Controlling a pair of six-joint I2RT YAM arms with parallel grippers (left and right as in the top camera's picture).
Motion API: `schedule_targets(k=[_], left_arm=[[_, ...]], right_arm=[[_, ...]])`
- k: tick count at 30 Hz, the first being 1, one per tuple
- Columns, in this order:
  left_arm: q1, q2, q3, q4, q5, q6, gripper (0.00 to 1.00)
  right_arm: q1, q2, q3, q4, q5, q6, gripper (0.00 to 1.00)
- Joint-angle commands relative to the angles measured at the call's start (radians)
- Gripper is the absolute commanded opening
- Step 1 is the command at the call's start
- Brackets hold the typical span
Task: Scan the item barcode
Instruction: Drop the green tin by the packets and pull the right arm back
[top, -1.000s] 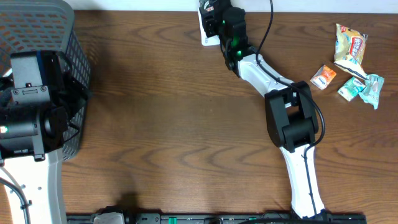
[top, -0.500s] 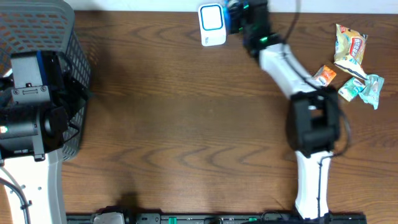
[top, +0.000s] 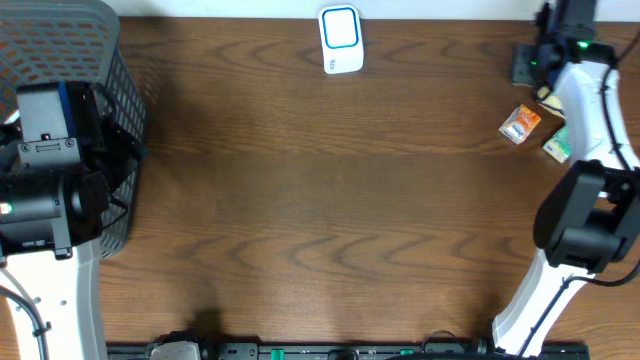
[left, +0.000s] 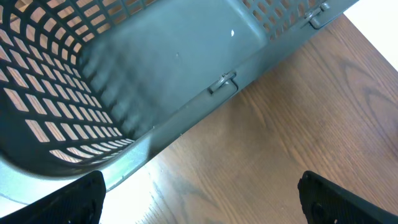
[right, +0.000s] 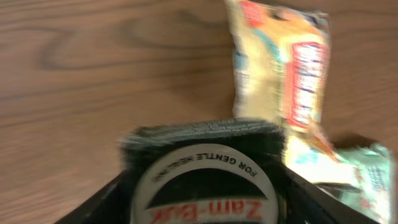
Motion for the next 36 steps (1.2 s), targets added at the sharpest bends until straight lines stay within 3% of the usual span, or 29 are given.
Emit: schedule_targets(k=[1, 3, 4, 14, 21, 24, 27, 36], left_arm=[[0.005, 0.001, -0.005, -0.003, -0.01, -0.013, 0.98], [0.005, 0.001, -0.005, -0.003, -0.01, -0.013, 0.98], [0.005, 0.001, -0.005, -0.003, -0.01, -0.013, 0.98], [0.005, 0.001, -0.005, -0.003, -0.01, -0.013, 0.98], [0.005, 0.001, -0.005, -0.003, -0.01, -0.013, 0.98], [0.005, 0.001, -0.005, -0.003, -0.01, -0.013, 0.98], [0.005, 0.001, -0.005, -0.003, -0.01, -0.013, 0.98], [0.005, 0.001, -0.005, -0.003, -0.01, -0.013, 0.98]], right_arm=[[-0.008, -0.003, 0.001, -0.023, -0.029, -0.007, 0.81], [-0.004, -0.003, 0.001, -0.039, -0.036, -0.007, 0.97], [-0.002, -0.003, 0.001, -0.046, -0.039, -0.006, 0.99], [0.023, -0.083, 0.001, -0.13, -0.048, 0.077, 0.99], [0.047, -0.313, 0.001, -0.312, -0.359, 0.151, 0.99], [0.064, -0.4, -0.018, -0.409, -0.406, 0.15, 0.99], [0.107, -0.526, -0.125, -0.4, -0.404, 0.159, 0.99], [0.188, -1.056, -0.71, -0.171, -0.368, 0.193, 0.99]])
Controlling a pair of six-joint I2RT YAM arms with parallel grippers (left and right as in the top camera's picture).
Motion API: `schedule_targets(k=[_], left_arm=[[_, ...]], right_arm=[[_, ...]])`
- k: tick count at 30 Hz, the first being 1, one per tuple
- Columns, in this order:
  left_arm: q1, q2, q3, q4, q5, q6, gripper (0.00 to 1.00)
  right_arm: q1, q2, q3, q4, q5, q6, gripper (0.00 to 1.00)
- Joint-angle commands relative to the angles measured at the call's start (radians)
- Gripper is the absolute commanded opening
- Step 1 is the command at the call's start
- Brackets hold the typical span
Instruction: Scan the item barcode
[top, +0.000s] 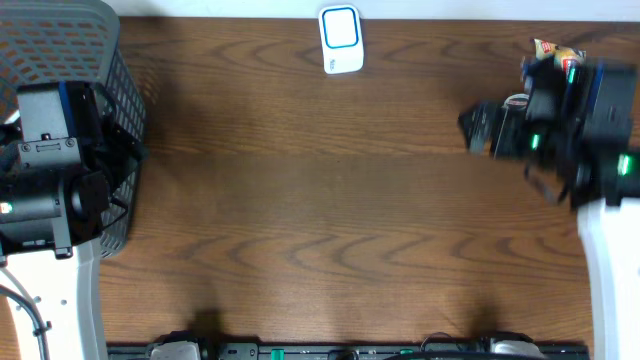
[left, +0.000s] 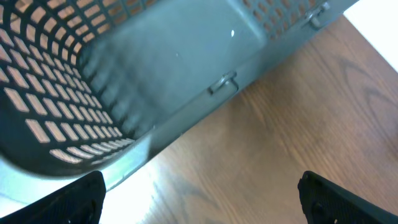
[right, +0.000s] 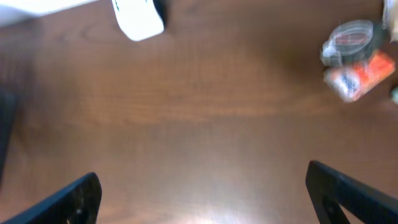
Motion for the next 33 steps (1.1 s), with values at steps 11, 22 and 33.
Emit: schedule_targets(k=[11, 22, 33], left_arm=[[0.005, 0.001, -0.005, -0.002, -0.01, -0.013, 0.98], [0.005, 0.001, -0.005, -0.002, -0.01, -0.013, 0.98], [0.005, 0.001, -0.005, -0.002, -0.01, -0.013, 0.98]], right_arm=[[0.01, -0.472, -0.423, -0.076, -0.057, 0.119, 0.99], [0.01, -0.471, -0.425, -0.142, -0.097, 0.101, 0.99], [0.011, -0.536, -0.566, 0.055, -0.098, -0.103, 0.99]])
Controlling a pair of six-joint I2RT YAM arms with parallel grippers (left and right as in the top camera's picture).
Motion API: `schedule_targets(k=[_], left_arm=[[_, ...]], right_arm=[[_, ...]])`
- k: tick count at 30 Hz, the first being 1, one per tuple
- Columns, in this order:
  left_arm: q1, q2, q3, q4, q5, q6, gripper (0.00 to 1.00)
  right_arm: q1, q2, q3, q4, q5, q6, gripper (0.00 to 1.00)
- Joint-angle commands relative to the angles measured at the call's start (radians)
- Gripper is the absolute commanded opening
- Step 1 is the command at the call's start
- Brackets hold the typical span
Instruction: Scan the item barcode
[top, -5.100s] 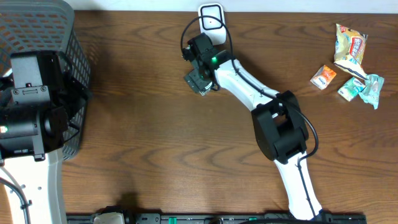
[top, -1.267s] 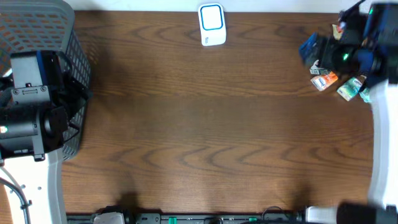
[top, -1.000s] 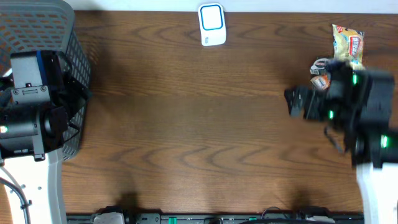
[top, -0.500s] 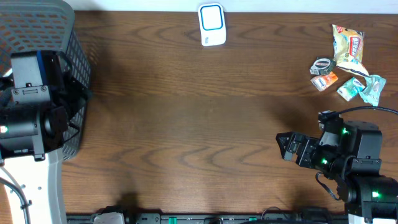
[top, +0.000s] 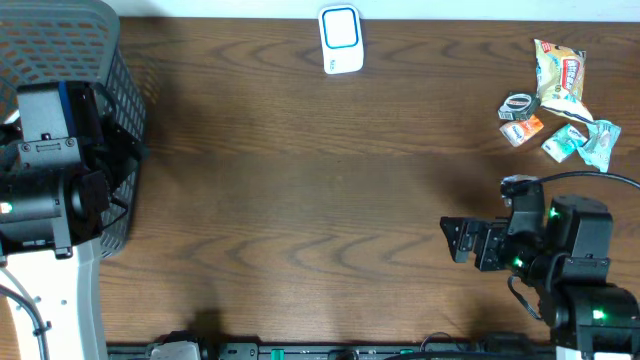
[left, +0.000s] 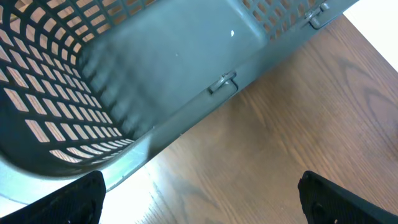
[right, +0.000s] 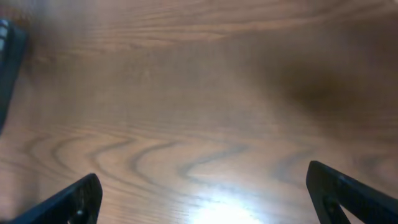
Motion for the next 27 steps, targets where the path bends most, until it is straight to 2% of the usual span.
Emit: schedule_targets(k=[1, 7, 16, 23, 27], left_arm=[[0.005, 0.001, -0.005, -0.003, -0.01, -0.013, 0.97], [0.005, 0.001, -0.005, -0.003, -0.01, -0.013, 0.98], [0.005, 0.001, -0.005, -0.003, -0.01, -0.013, 0.98], [0.005, 0.001, -0.005, -0.003, -0.01, -0.013, 0.97], [0.005, 0.001, -0.005, -0.003, -0.01, -0.013, 0.98]], right_arm=[[0.011, -0.074, -0.132, 0.136, -0.006, -0.053, 0.99], [0.011, -0.304, -0.41, 0.499, -0.002, -0.057, 0.99], [0.011, -0.542, -0.688, 0.825, 0.111, -0.06, 0.99], [0.057, -0.619, -0.763, 0.892, 0.267, -0.056, 0.99], [0.054, -0.678, -0.798, 0.904, 0.29, -0.044, 0.99]])
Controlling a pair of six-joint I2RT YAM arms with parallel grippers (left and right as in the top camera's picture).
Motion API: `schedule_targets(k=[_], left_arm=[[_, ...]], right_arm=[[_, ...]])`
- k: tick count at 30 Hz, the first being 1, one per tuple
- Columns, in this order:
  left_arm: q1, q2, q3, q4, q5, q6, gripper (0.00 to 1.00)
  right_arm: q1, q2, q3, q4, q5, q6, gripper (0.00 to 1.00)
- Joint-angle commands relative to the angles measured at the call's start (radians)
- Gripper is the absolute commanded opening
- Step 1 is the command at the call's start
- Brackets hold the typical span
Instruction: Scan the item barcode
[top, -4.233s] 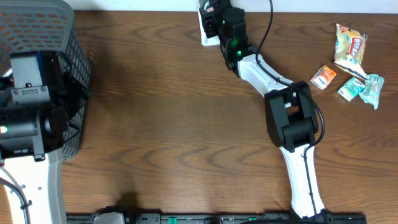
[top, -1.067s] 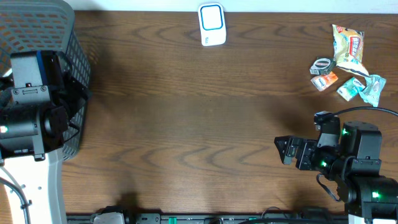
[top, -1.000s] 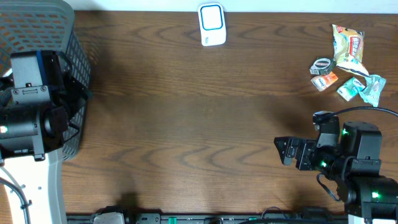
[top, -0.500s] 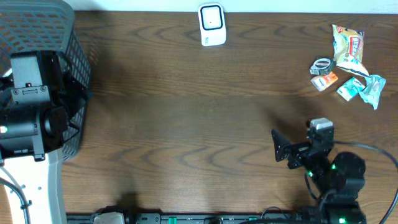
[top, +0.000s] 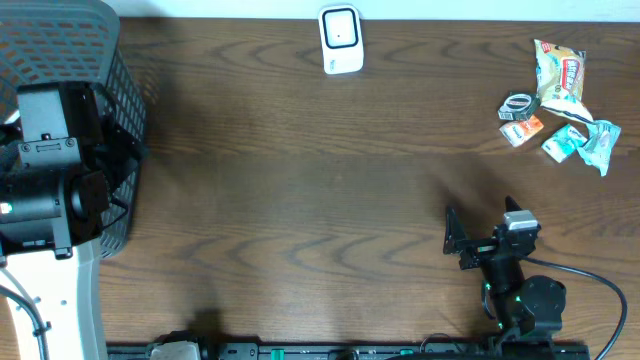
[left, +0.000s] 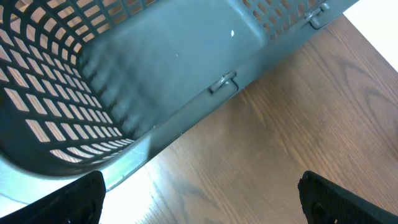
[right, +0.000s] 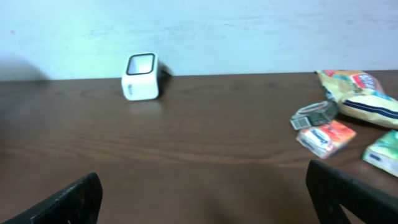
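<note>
The white barcode scanner (top: 340, 40) stands at the table's far edge and shows again as scanner (right: 142, 76) in the right wrist view. The items lie in a heap at the far right: a round tin (top: 517, 104), an orange packet (top: 522, 130), a yellow snack bag (top: 560, 65) and green packets (top: 572, 141). My right gripper (top: 458, 240) is low near the front edge, well short of them, open and empty; the right wrist view shows this gripper (right: 202, 205) level with the table. My left gripper (left: 202, 205) hangs open and empty over the basket's rim.
A grey slotted basket (top: 70, 60) fills the far left corner, with my left arm (top: 45, 170) over its near side. The basket wall (left: 186, 56) fills most of the left wrist view. Brown wooden table (top: 300, 200) lies between scanner, basket and items.
My right arm has drawn back to the table's front edge. Its wrist camera faced down at bare wood before and now looks level across the table at the scanner and the items. Left arm unchanged.
At first my right gripper was at the far right heap with the round tin between its fingers. Then it stood open and away from the heap, the tin lying by the orange packet. Then it was over bare table at the front right, and now low at the front edge.
</note>
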Motion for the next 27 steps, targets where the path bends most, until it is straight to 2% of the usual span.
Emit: schedule_targets(k=[1, 21, 27], left_arm=[[0.005, 0.001, -0.005, -0.003, -0.01, -0.013, 0.98], [0.005, 0.001, -0.005, -0.003, -0.01, -0.013, 0.98], [0.005, 0.001, -0.005, -0.003, -0.01, -0.013, 0.97]], right_arm=[[0.0, -0.054, -0.033, 0.02, 0.056, 0.003, 0.99], [-0.021, -0.087, -0.062, 0.004, 0.085, 0.013, 0.99], [0.017, -0.087, -0.062, 0.002, 0.091, -0.062, 0.99]])
